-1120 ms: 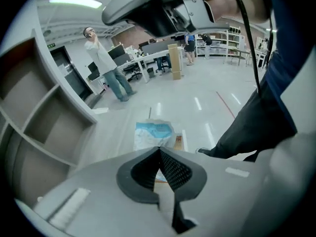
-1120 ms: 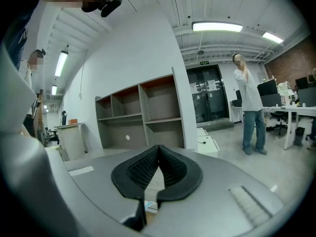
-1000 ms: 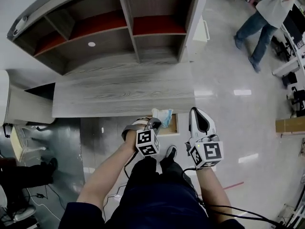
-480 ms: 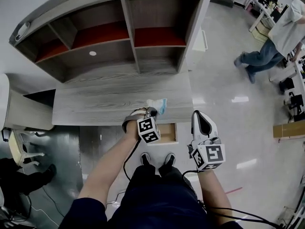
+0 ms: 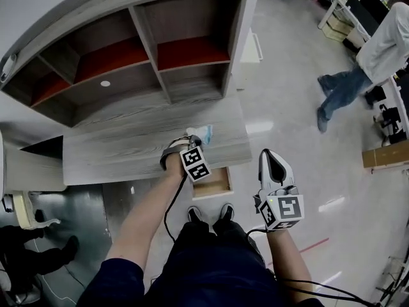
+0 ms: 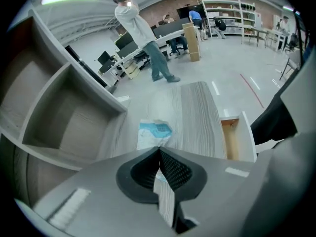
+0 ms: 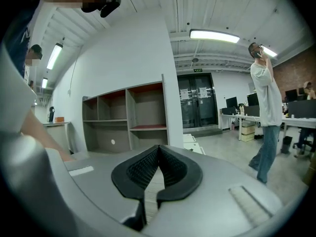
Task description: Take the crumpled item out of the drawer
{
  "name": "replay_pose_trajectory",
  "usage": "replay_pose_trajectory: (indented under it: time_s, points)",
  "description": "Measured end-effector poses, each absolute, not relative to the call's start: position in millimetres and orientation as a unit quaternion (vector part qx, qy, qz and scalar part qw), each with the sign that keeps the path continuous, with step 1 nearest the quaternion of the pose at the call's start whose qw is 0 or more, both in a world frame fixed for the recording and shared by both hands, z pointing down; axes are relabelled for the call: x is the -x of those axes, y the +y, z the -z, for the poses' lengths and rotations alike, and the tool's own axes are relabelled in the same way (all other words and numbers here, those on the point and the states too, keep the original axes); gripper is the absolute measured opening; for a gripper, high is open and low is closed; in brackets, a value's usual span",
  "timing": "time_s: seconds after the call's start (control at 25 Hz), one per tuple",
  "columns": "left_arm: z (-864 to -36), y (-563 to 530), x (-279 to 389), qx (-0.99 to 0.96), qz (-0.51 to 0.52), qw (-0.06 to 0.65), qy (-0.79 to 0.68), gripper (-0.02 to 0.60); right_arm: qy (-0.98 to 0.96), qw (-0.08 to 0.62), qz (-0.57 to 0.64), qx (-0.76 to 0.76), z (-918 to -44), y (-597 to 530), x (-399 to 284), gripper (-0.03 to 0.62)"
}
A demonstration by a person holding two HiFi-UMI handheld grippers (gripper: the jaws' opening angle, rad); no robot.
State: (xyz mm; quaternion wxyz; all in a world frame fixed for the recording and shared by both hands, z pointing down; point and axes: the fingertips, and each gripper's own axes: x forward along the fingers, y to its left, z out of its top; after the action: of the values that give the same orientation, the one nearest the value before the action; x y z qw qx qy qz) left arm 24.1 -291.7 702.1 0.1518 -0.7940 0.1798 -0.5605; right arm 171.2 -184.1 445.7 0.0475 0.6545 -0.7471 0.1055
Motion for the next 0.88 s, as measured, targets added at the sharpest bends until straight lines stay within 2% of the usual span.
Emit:
replay_pose_trajectory:
  time_s: [0.4,0.88]
  points:
    - [-677.8,-305.7,-33.8,0.829,0.497,0.089,0.241,0.038,-0.739,0.045,-0.108,-0.663,-445.9,-184.1,-180.3,0.006]
    - [-533.7,-322.7,-4.9,0.874,0.308,0.028,0.374,0.038,-0.758,0.024,-0.073,-0.648,-413.6,-217.9,-174.1,0.006]
